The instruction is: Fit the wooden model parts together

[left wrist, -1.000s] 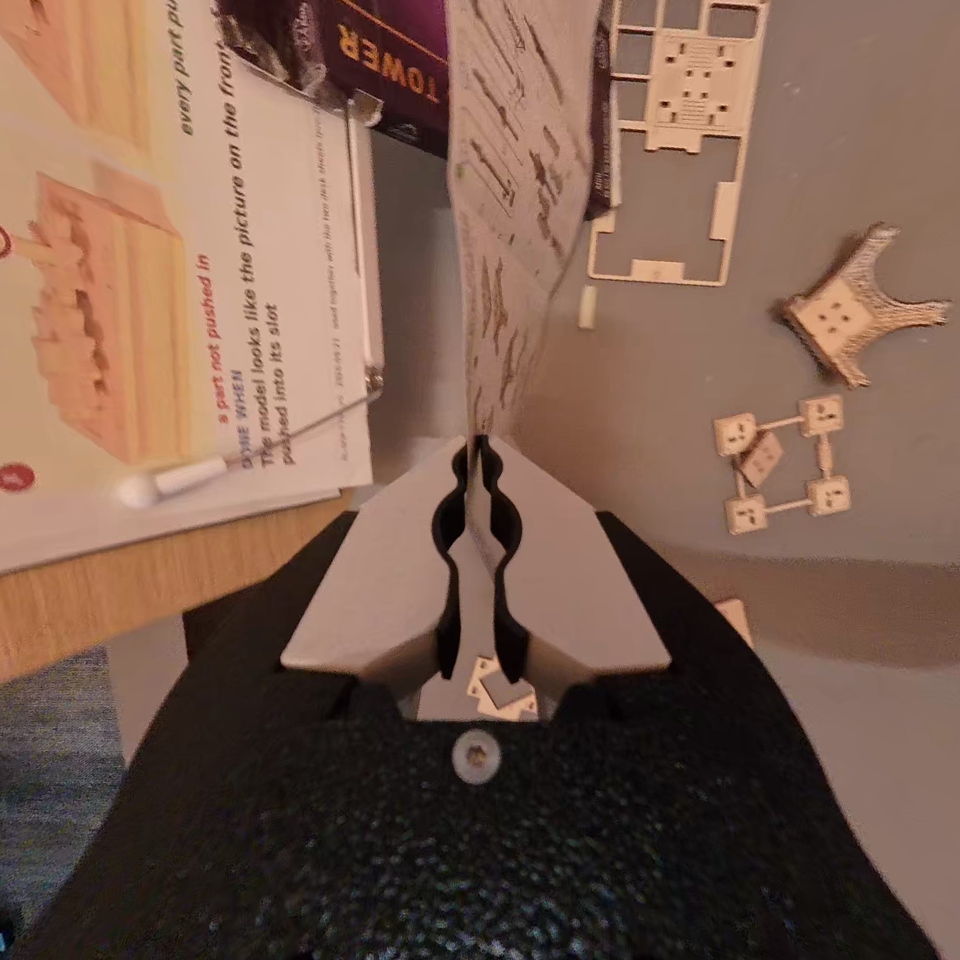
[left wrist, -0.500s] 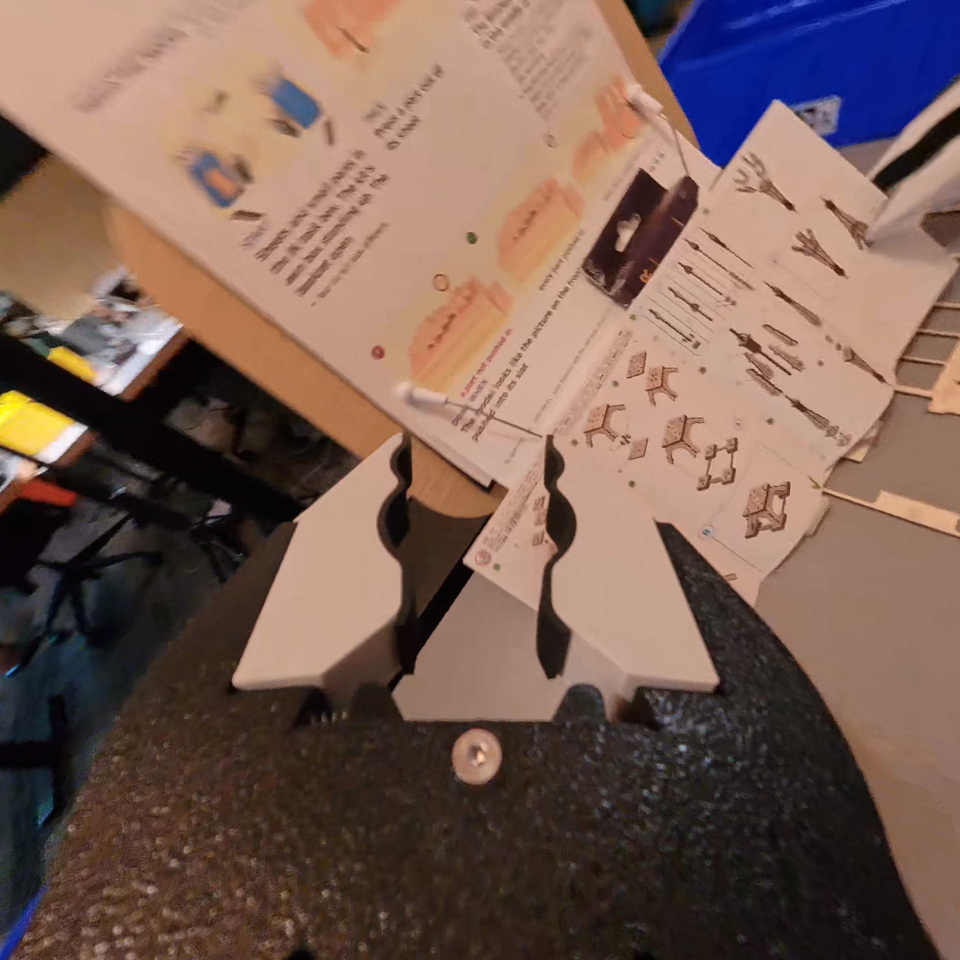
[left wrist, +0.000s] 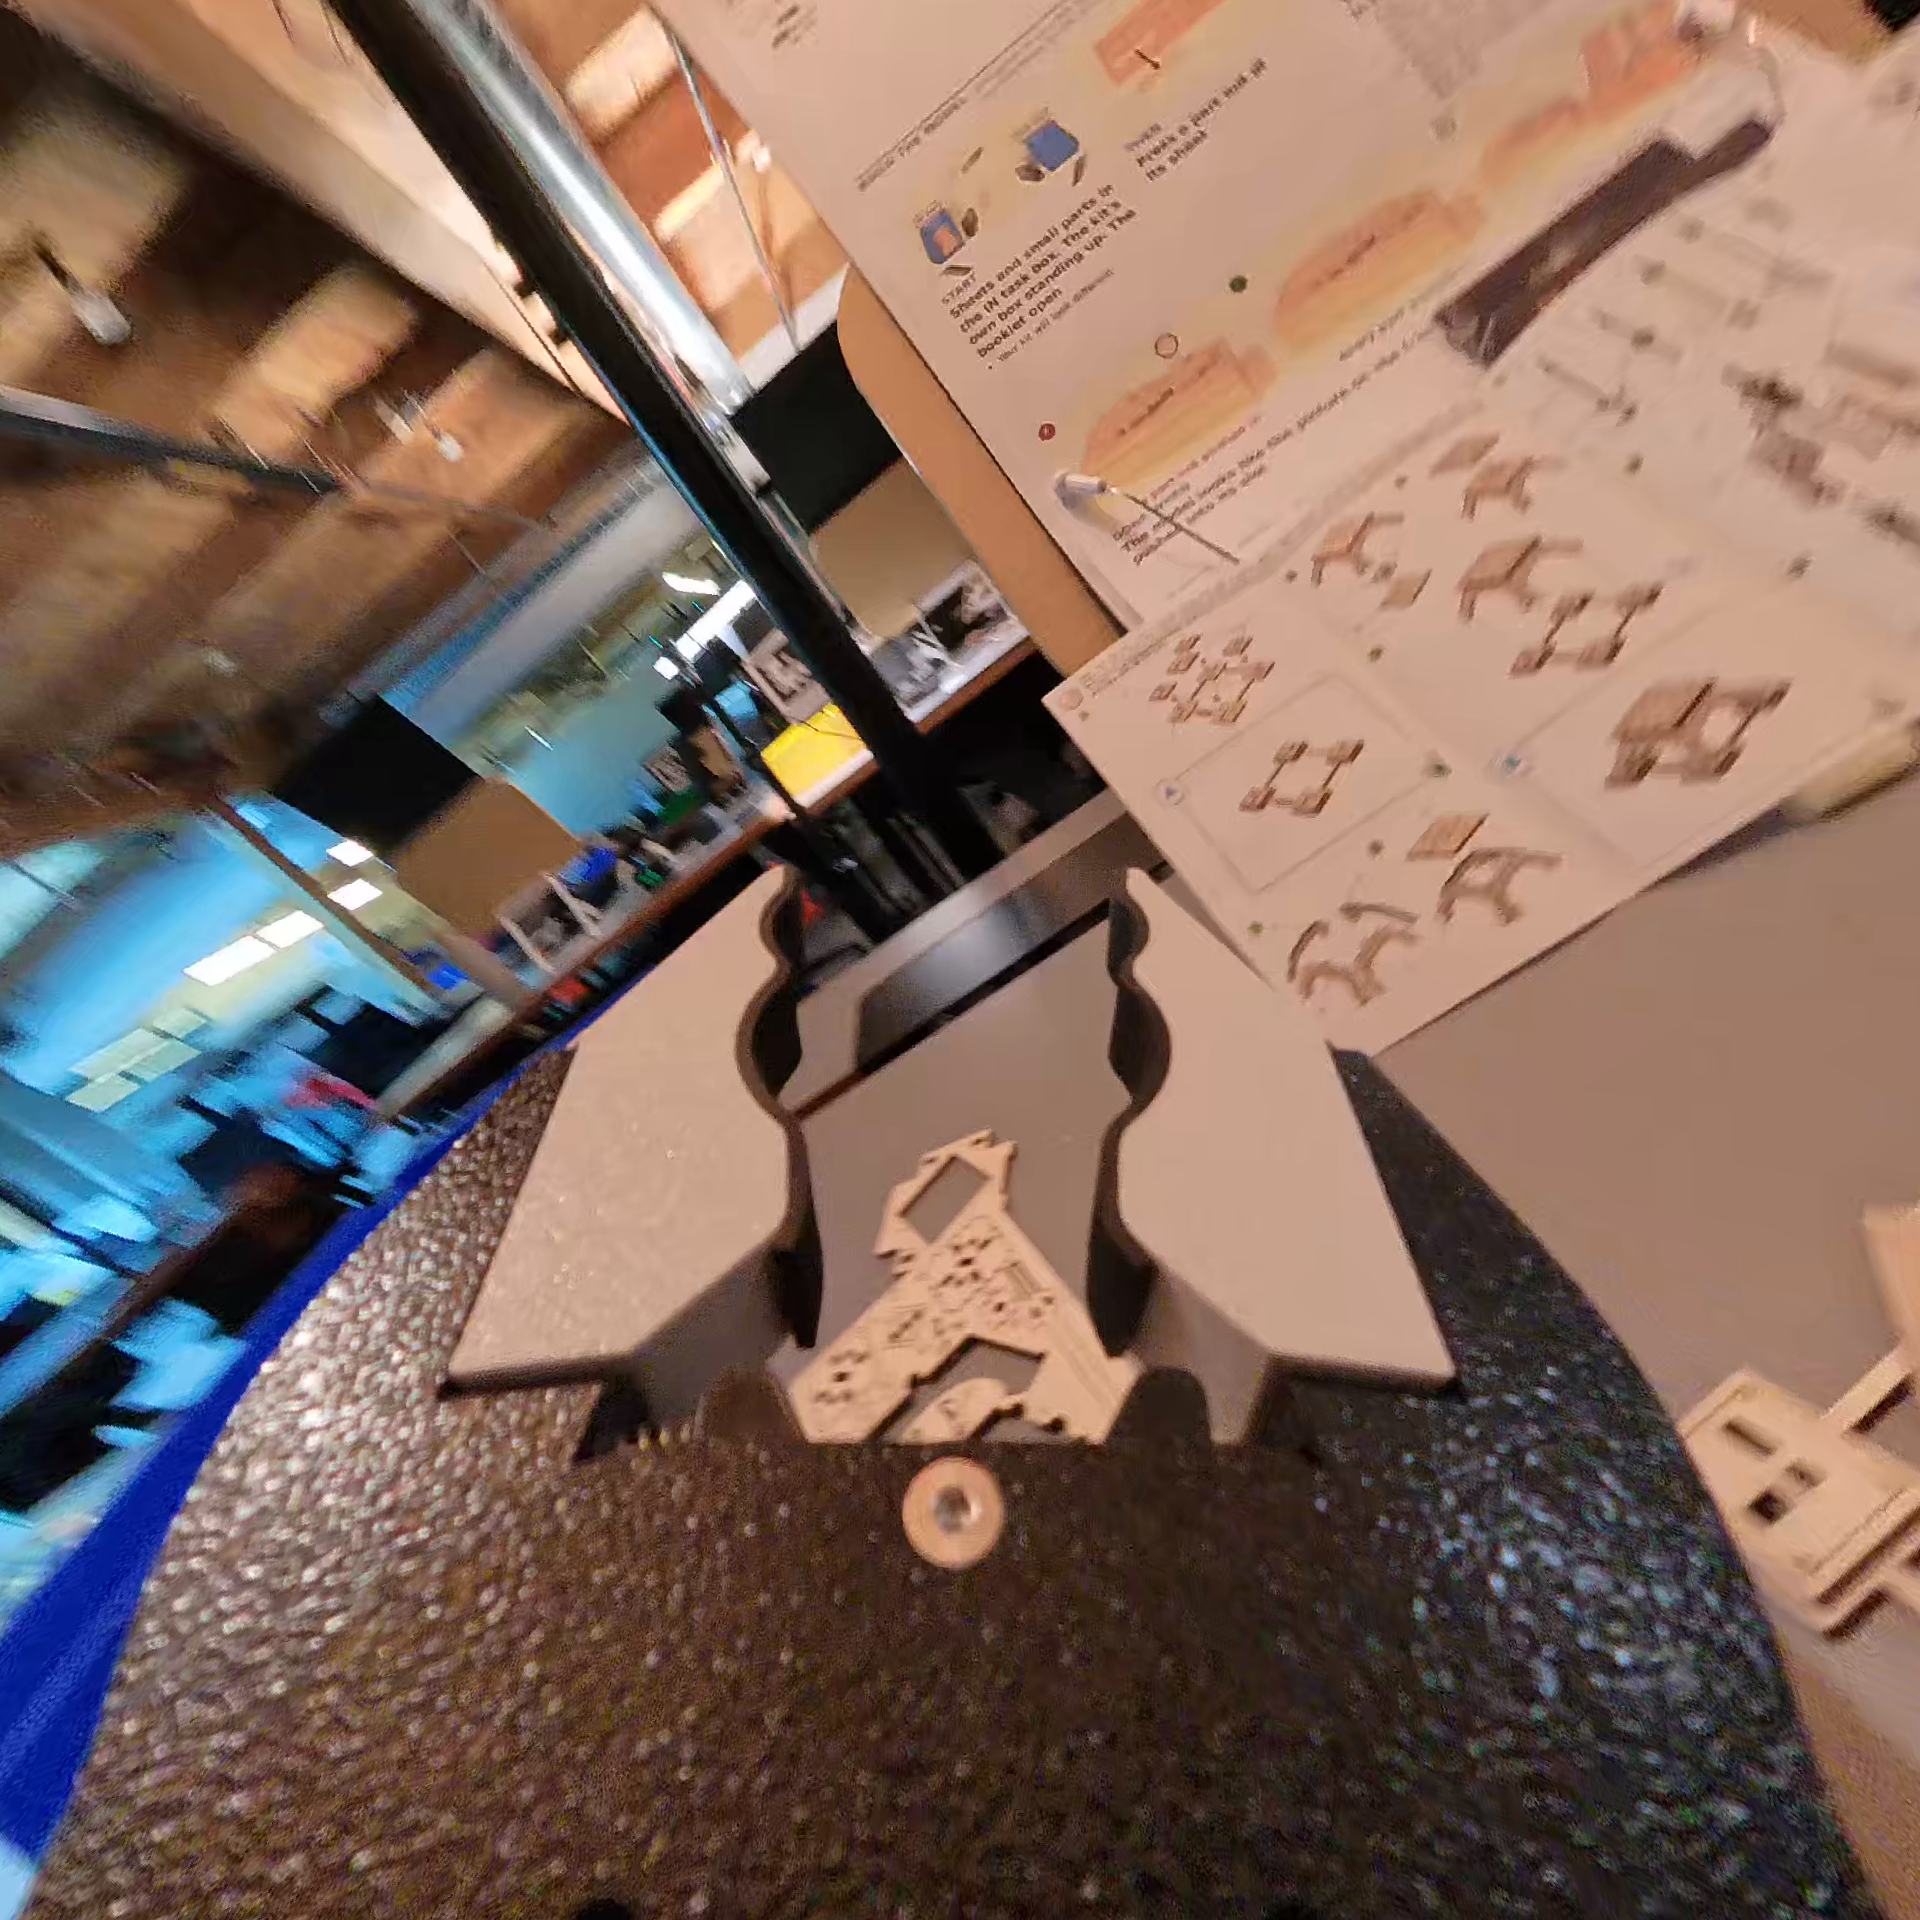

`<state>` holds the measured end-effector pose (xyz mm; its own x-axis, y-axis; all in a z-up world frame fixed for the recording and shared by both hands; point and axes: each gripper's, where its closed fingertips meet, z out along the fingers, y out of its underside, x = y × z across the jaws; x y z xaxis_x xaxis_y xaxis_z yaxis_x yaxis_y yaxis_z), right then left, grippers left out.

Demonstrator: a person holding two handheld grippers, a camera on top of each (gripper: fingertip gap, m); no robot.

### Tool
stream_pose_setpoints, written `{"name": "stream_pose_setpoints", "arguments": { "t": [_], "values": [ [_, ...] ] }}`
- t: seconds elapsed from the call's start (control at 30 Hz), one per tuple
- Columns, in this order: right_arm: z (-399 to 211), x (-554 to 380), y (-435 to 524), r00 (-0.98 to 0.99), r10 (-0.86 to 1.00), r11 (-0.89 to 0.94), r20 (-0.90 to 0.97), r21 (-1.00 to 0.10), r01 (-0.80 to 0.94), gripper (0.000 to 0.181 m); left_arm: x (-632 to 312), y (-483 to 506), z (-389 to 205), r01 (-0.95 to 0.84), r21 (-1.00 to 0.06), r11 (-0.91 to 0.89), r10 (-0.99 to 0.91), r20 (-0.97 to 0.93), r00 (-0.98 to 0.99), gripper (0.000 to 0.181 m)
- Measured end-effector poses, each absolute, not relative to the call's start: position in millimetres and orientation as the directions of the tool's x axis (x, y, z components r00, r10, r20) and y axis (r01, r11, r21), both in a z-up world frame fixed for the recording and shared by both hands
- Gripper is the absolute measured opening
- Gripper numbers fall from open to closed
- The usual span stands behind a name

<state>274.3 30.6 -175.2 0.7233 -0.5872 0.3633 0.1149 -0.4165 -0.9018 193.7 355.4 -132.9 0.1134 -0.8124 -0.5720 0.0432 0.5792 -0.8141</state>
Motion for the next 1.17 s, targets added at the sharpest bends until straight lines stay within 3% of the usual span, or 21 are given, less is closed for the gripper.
{"name": "stream_pose_setpoints", "arguments": {
  "t": [0.13,0.27,0.5,0.7,0.83,1.03,1.17],
  "values": [
    [-174,280,29,0.603,-0.611,-0.476,0.513,-0.847,0.238,0.076,189,351,-129,0.111,-0.643,0.758,-0.651,-0.734,0.195,0.061],
    [-184,279,16,0.551,-0.618,-0.531,0.561,-0.815,0.233,0.077,194,351,-136,0.069,-0.600,0.797,-0.600,-0.773,0.207,0.062],
    [-198,287,7,0.489,-0.609,-0.619,0.625,-0.760,0.199,0.077,201,356,-150,-0.002,-0.594,0.804,-0.581,-0.788,0.203,0.055],
    [-205,287,10,0.530,-0.583,-0.633,0.616,-0.753,0.179,0.062,204,354,-159,0.023,-0.591,0.806,-0.586,-0.793,0.167,0.049],
    [-219,289,11,0.540,-0.526,-0.701,0.657,-0.695,0.163,0.077,206,364,-164,-0.002,-0.611,0.792,-0.603,-0.782,0.159,0.048],
    [-201,290,4,0.507,-0.611,-0.616,0.608,-0.767,0.178,0.055,208,371,-168,-0.024,-0.605,0.796,-0.594,-0.788,0.163,0.046],
    [-200,293,0,0.452,-0.606,-0.649,0.655,-0.735,0.196,0.059,209,368,-171,-0.026,-0.584,0.811,-0.575,-0.805,0.149,0.046]
  ]
}}
